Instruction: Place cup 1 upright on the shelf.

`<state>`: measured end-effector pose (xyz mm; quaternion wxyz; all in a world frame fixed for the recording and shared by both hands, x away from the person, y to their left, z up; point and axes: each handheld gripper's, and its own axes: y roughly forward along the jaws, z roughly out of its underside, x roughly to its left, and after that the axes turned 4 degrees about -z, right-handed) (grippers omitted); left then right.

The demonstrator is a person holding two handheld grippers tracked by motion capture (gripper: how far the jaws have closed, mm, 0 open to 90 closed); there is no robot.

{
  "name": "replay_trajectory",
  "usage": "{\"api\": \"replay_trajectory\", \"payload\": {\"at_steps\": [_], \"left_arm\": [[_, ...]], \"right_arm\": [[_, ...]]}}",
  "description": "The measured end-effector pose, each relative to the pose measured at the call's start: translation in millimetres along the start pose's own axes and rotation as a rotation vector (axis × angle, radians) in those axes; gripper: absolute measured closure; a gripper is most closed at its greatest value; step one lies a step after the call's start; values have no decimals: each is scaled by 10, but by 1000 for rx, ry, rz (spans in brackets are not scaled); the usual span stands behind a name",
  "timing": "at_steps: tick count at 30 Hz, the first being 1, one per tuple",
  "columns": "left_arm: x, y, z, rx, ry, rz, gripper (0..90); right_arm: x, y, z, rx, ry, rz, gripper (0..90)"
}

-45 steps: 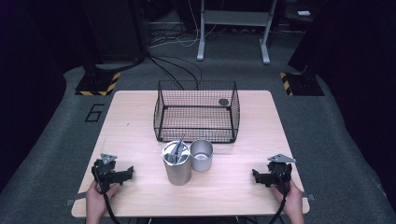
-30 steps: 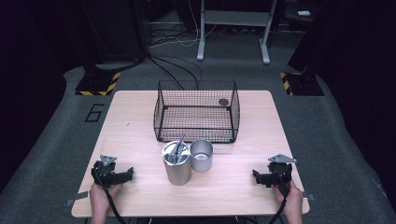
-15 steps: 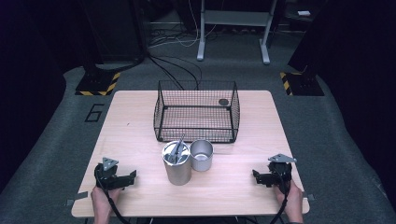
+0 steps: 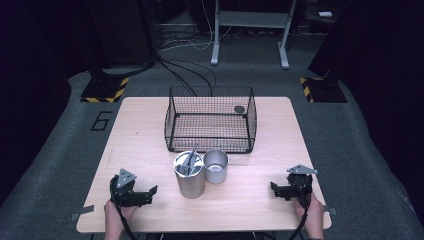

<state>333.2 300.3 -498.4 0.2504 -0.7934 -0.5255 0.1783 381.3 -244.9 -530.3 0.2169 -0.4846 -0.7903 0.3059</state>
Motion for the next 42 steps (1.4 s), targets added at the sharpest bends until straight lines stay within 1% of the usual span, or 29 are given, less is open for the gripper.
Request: {"api": "replay_trajectory", "payload": {"at_steps": [1, 2, 3, 4, 5, 8, 9, 10, 11, 13, 14, 15, 16, 17, 18, 19, 21, 22, 23, 24, 25, 26, 27, 29, 30, 32, 33, 34, 42], "left_arm": [[-29, -23, -20, -16, -7, 30, 0], [-52, -41, -40, -25, -7, 50, 0], [-71, -54, -55, -32, -3, 59, 0], [-71, -54, -55, -32, -3, 59, 0], [-128, -93, -107, -45, 11, 81, 0], [-192, -135, -168, -68, 21, 109, 0], [-222, -149, -195, -77, 27, 126, 0], [-222, -149, -195, -77, 27, 126, 0], [-272, -171, -238, -82, 44, 148, 0], [-298, -177, -257, -87, 51, 157, 0], [-341, -185, -294, -98, 64, 163, 0], [-357, -192, -314, -100, 69, 173, 0], [-357, -192, -314, -100, 69, 173, 0], [-377, -190, -330, -112, 68, 180, 0], [-405, -205, -366, -113, 78, 199, 0], [-405, -205, -366, -113, 78, 199, 0], [-467, -205, -431, -125, 104, 216, 0], [-467, -205, -431, -125, 104, 216, 0], [-504, -202, -467, -129, 111, 230, 0], [-504, -202, -467, -129, 111, 230, 0], [-524, -203, -482, -130, 110, 240, 0], [-536, -204, -501, -135, 123, 243, 0], [-570, -204, -535, -138, 134, 258, 0], [-595, -199, -547, -145, 129, 260, 0], [-617, -193, -582, -146, 148, 268, 0], [-639, -188, -594, -148, 143, 273, 0], [-669, -176, -619, -155, 154, 275, 0], [-688, -170, -637, -154, 156, 284, 0], [-749, -117, -719, -151, 168, 298, 0]], "right_arm": [[0, 0, 0, 0, 0, 0, 0], [0, 0, 0, 0, 0, 0, 0], [-1, -1, 0, 0, -2, 0, 0], [-1, -1, 0, 0, -2, 0, 0], [0, -1, 1, 0, -4, 0, 0], [0, -1, 1, 1, -5, -1, 0], [0, -1, 1, 1, -4, 0, 0], [0, -1, 1, 1, -4, 0, 0], [0, -1, 1, 0, -4, 0, 0], [0, -1, 1, 0, -4, -1, 0], [0, -1, 1, 0, -5, 0, 0], [0, -1, 1, 0, -4, 0, 0], [0, -1, 1, 0, -4, 0, 0], [0, -1, 1, 1, -5, -1, 0], [0, -1, 1, 0, -5, 0, 0], [0, -1, 1, 0, -5, 0, 0], [0, -1, 1, 1, -5, 0, 0], [0, -1, 1, 1, -5, 0, 0], [0, -1, 1, 1, -5, 0, 0], [0, -1, 1, 1, -5, 0, 0], [0, -2, 1, 1, -5, 0, 0], [0, -2, 1, 1, -5, 0, 0], [0, -2, 1, 1, -6, 0, 0], [0, -2, 1, 1, -5, 0, 0], [0, -2, 1, 1, -5, 0, 0], [1, -2, 1, 1, -5, 0, 0], [0, -1, 1, 0, -5, 0, 0], [0, -2, 1, 1, -6, 0, 0], [4, -3, 2, 1, -2, -1, 0]]}}
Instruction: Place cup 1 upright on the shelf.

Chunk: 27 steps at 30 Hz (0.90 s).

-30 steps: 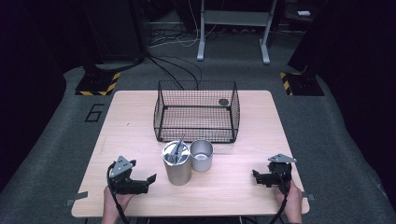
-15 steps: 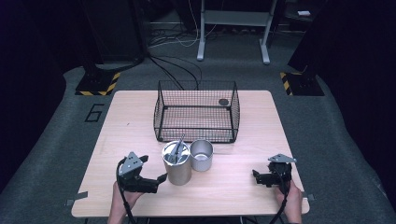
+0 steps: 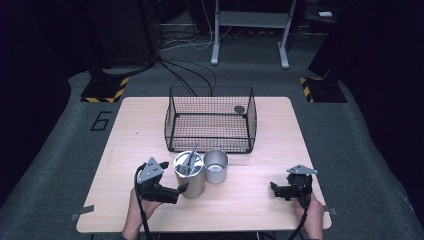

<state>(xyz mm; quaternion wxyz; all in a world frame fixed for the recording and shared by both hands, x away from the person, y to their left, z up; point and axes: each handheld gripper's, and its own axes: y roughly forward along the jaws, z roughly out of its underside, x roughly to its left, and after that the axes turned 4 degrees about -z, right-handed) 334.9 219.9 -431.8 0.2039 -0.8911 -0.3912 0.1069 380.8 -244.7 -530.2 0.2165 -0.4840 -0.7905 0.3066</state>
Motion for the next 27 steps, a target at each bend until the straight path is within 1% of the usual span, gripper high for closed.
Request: {"api": "replay_trajectory", "payload": {"at_steps": [2, 4, 5, 6, 9, 12, 14, 15, 18, 19, 27], "left_arm": [[-12, 31, -30, -4, 9, 5, 0], [-28, 48, -55, -5, 4, 9, 0], [-28, 66, -68, -12, 9, 7, 1], [-35, 86, -76, -17, 5, 7, 1], [-31, 129, -98, -16, 10, 7, 2], [-36, 177, -113, -1, 11, 14, 2], [-40, 194, -118, -4, 13, 11, 3], [-38, 205, -121, -12, 15, 9, 7], [-44, 244, -128, -11, 10, 21, 35], [-46, 258, -133, -14, 17, 14, 34], [-72, 342, -140, -23, 14, 0, 24]], "right_arm": [[-4, 1, 0, -2, -4, 0, 0], [-2, 1, 0, -1, -3, 0, 0], [0, 0, 0, 0, 1, 0, 0], [-4, 1, 0, -2, -5, 0, 0], [0, 0, 0, 0, 0, 0, 0], [0, 0, 0, 0, 0, 0, 0], [0, 0, 0, 0, 0, 0, 0], [-1, 0, 0, -1, -1, 0, 0], [0, 0, 0, 0, 0, 0, 0], [0, 0, 0, 0, 0, 0, 0], [0, 0, 0, 0, -1, 0, 0]]}}
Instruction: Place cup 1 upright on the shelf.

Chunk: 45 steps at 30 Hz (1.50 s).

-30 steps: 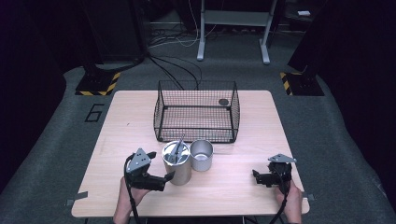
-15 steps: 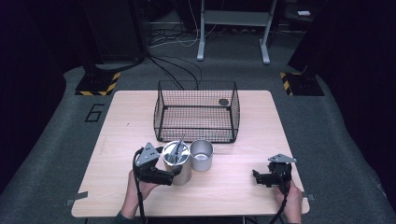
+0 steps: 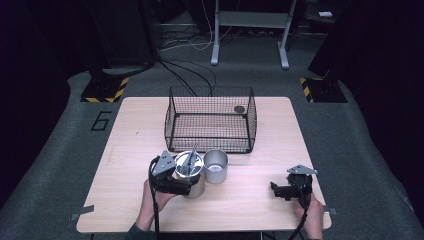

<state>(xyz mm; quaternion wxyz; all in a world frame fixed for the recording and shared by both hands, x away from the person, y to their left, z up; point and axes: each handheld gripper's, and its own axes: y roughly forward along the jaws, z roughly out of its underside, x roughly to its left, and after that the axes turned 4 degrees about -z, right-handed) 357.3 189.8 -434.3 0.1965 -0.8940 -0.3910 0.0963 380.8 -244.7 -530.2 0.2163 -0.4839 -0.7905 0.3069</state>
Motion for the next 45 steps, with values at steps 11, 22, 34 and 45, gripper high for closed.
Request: {"api": "replay_trajectory", "payload": {"at_steps": [11, 22, 34, 45], "left_arm": [[-47, 96, -3, -11, 12, -42, 31], [-33, 69, -2, -1, 15, -37, 43], [-30, -110, -22, -4, 51, -40, 43], [35, -256, -66, 0, 46, -61, 43]], "right_arm": [[-1, 1, 0, -1, -1, 0, 0], [-2, 1, 0, -1, -2, 0, 0], [-4, 2, -1, 0, -3, 0, 0], [-4, 2, -1, 0, -2, 1, 0]]}}
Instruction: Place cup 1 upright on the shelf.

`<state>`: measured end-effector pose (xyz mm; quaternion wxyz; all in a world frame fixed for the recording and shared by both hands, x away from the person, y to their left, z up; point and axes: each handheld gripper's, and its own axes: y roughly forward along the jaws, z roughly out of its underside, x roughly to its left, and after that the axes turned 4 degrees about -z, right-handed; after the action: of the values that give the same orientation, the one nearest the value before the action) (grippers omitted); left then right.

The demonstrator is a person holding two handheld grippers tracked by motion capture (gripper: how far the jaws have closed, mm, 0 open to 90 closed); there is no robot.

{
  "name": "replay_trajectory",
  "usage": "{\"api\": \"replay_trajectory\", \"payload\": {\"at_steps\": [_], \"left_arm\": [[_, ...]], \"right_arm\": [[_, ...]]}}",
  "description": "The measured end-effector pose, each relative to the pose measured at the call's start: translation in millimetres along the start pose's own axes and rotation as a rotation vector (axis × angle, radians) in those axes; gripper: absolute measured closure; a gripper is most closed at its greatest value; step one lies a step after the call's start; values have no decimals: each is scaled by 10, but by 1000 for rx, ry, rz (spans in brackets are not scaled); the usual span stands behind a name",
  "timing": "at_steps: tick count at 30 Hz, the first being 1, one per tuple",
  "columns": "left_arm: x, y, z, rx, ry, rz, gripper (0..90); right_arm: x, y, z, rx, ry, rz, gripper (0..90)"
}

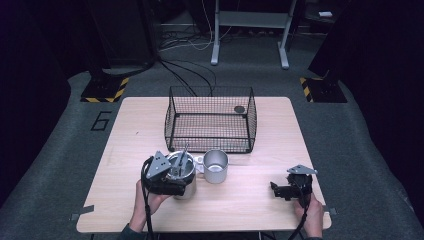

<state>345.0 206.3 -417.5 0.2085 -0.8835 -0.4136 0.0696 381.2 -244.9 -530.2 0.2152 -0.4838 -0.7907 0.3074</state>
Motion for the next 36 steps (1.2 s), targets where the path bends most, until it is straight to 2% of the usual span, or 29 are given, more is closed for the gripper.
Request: {"api": "replay_trajectory", "payload": {"at_steps": [9, 21, 22, 23, 25, 36], "left_arm": [[107, -125, -68, -15, 0, -31, 43], [261, -195, -93, 2, 15, -73, 43], [280, -207, -97, 5, 19, -80, 43], [289, -210, -97, 2, 16, -82, 43], [307, -219, -103, 3, 15, -79, 43], [404, -234, -171, -1, 31, -100, 43]], "right_arm": [[0, 0, 0, 0, 0, 0, 0], [-1, 0, 0, 0, 0, -1, 0], [-8, 5, -10, 4, -15, -18, 0], [-3, 8, -14, 1, -11, -30, 0], [-15, 17, -19, 2, -39, -39, 0], [-13, 31, -32, 0, -45, -53, 0]]}}
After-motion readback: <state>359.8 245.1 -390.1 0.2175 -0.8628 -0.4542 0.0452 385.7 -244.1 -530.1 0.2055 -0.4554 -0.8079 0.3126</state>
